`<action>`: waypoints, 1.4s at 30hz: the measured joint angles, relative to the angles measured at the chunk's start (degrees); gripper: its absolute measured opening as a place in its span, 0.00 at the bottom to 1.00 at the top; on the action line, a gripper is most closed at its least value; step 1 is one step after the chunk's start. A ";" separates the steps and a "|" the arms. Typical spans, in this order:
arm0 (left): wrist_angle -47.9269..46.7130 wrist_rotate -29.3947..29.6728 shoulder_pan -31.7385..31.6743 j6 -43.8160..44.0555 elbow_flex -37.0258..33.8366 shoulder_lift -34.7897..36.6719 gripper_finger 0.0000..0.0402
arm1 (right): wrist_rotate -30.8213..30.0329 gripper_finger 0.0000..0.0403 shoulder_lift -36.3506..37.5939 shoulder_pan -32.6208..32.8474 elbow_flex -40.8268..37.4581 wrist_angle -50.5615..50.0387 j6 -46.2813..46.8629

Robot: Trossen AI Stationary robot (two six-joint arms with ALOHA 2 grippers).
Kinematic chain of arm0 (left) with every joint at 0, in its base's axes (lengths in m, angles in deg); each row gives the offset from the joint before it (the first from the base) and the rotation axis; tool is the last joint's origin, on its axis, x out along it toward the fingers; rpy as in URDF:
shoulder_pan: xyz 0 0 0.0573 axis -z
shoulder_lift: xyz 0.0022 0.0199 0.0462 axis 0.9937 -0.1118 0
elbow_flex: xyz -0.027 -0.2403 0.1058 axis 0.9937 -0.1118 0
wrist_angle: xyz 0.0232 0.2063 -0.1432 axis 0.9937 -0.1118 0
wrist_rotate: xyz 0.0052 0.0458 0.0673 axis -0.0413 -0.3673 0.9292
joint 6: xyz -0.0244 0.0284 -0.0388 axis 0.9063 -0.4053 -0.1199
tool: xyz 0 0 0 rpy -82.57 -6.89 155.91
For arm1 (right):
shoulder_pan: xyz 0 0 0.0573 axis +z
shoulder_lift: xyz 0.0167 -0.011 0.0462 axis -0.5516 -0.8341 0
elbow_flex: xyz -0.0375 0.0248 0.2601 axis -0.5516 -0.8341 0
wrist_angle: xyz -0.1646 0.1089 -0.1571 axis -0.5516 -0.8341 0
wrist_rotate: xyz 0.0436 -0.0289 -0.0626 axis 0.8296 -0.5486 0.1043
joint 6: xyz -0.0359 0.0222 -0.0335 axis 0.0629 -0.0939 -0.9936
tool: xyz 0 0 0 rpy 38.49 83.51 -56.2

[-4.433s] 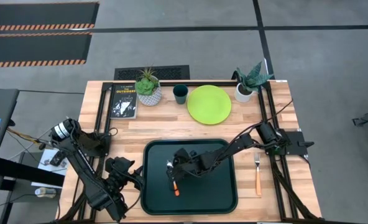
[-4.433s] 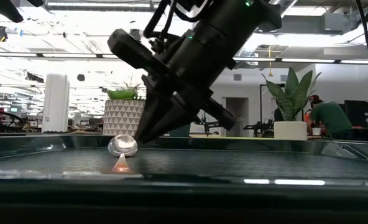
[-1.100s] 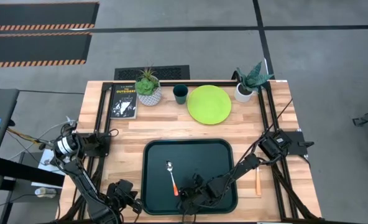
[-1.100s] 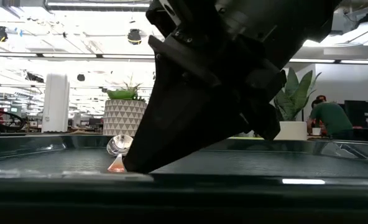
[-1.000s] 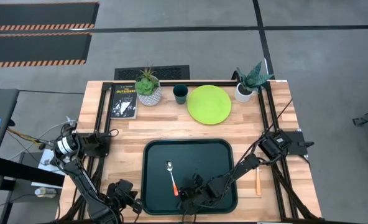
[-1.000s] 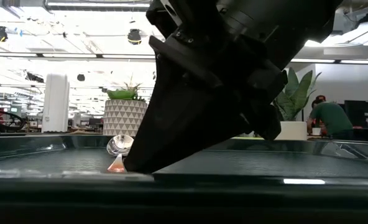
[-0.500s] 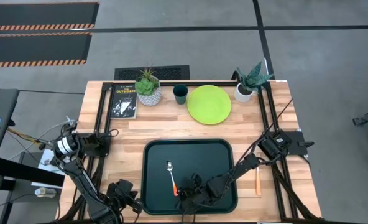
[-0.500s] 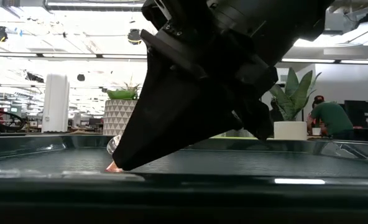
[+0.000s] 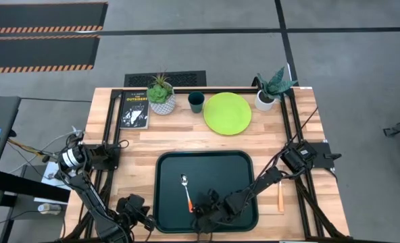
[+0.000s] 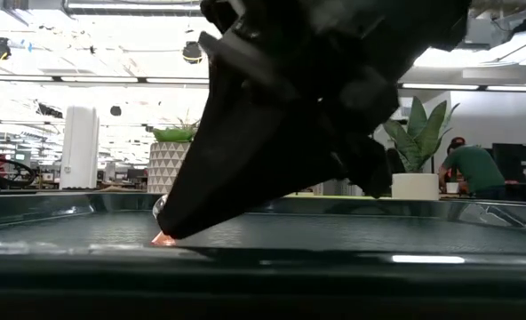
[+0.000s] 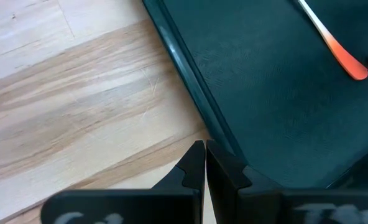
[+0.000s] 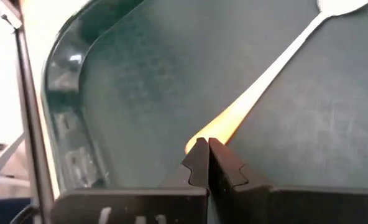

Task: Pick and place plate/cup/fork/spoon on tray
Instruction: Put the orange spoon on the left side of the black serving tray

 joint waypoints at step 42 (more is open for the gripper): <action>-1.04 0.28 0.03 0.00 0.00 0.02 0.00 | -5.70 0.04 0.09 1.64 0.00 -3.21 2.60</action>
